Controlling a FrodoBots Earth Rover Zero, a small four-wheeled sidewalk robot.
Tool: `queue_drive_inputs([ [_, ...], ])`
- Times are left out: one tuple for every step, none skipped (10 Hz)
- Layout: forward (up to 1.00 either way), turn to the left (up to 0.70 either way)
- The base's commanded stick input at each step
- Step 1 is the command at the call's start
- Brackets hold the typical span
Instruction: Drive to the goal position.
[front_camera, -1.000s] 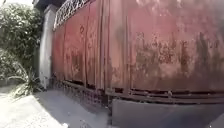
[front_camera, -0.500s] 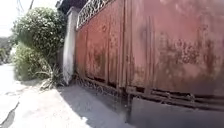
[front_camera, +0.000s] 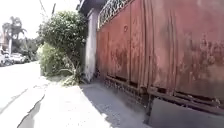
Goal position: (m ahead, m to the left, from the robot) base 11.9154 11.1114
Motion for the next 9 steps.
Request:
queue_drive_inputs([
  [0.7,0.35],
  [0.7,0.35],
  [0.7,0.35],
  [0.7,0.35],
  [0.7,0.35],
  [0.7,0.35],
  [0.7,0.35],
  [0.7,0.35],
  [0.57,0.4],
])
